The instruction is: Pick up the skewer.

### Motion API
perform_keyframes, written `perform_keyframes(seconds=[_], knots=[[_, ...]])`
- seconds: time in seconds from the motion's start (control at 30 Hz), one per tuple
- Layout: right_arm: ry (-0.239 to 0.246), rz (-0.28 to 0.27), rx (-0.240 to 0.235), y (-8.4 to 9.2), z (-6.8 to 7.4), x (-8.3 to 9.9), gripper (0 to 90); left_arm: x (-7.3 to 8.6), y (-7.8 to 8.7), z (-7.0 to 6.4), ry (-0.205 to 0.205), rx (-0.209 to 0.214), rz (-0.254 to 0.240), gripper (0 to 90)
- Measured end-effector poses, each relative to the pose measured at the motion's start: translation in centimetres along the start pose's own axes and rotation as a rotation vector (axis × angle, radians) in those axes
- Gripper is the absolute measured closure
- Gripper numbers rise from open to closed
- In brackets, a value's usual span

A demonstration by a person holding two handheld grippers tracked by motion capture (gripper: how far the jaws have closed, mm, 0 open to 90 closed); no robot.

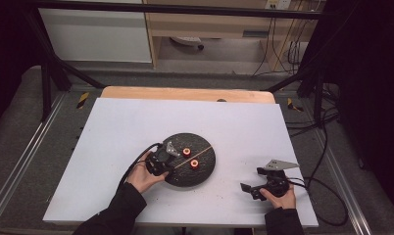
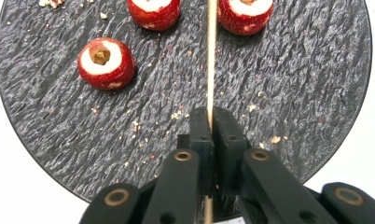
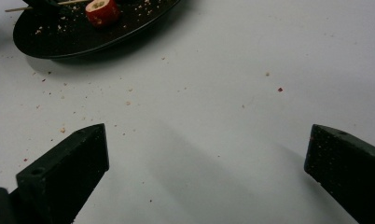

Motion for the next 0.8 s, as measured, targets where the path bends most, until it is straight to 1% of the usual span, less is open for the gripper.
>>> perform_keyframes(seconds=[0.17,0.33,0.37,0.53,0.63,0.8], knots=[[0.0,0.0,0.0,0.0,0.0,0.0,0.7,0.0,0.0,0.0,-0.01,-0.008,-0.003,87.7],[-0.004,-0.002,0.0,0.0,0.0,0.0,0.7,0.1,0.5,-0.2,0.004,-0.007,-0.033,88.0],[-0.004,-0.002,0.0,0.0,0.0,0.0,0.7,0.2,0.6,-0.2,-0.002,-0.006,-0.034,88.0],[-0.003,0.001,0.002,0.0,0.0,0.0,0.8,0.7,1.4,-0.5,0.018,-0.008,-0.079,88.0],[-0.007,0.007,0.003,0.0,0.0,0.0,0.7,1.2,1.8,-0.6,0.028,-0.014,-0.108,88.0],[-0.012,0.01,0.003,-0.1,0.1,0.1,0.7,2.2,2.5,-0.7,0.056,-0.022,-0.16,88.0]])
Point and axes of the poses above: each handheld gripper's, and its own axes: y roughly backward along the jaws, x roughly out of its underside, z roughly to its left, the point moved 4 cm from there along -y, roughly forward along the jaws, and after that the axes turned 5 degrees about -z, right-handed, at the moved point
